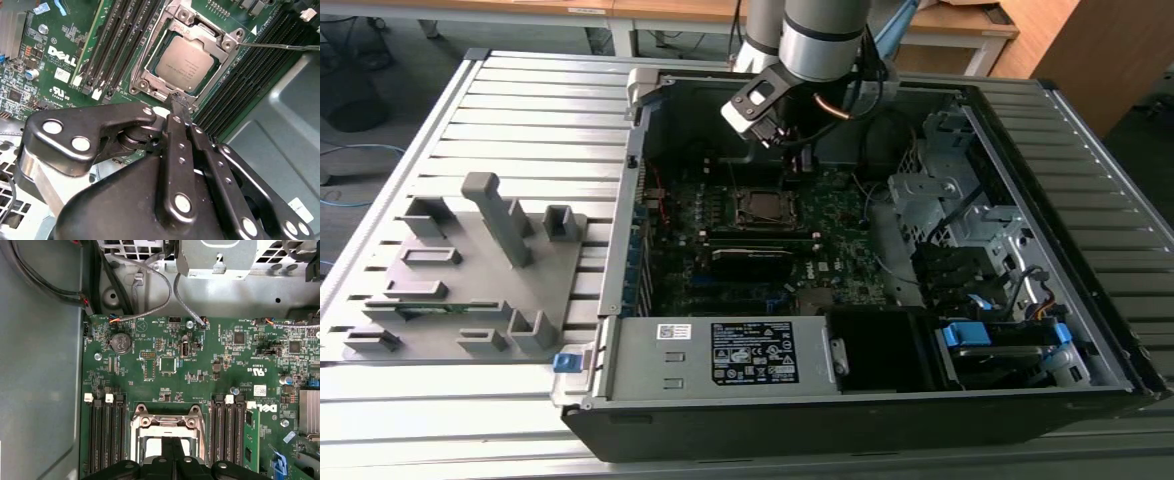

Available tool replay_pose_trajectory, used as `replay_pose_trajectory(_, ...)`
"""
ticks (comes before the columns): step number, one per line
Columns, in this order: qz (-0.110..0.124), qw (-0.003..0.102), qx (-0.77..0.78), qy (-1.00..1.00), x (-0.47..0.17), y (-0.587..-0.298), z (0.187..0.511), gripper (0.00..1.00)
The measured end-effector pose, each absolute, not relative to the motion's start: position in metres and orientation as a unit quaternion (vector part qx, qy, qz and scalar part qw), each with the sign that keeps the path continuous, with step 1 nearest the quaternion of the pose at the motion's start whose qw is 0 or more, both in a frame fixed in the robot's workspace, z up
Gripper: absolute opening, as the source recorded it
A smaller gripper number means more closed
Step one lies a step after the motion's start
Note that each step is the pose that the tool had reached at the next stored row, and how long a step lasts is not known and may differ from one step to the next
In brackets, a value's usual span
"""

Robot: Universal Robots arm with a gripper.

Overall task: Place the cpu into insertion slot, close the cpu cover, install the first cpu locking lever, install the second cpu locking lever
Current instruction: 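Close the cpu cover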

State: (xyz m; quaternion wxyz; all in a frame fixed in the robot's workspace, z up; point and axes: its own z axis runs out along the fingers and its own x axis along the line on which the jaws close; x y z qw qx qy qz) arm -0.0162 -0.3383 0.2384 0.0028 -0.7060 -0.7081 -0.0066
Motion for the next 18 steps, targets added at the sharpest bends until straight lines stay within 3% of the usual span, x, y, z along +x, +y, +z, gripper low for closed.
replay_pose_trajectory(18, -0.006, 0.003, -0.706, -0.708, -0.032, -0.339, 0.231, 0.11)
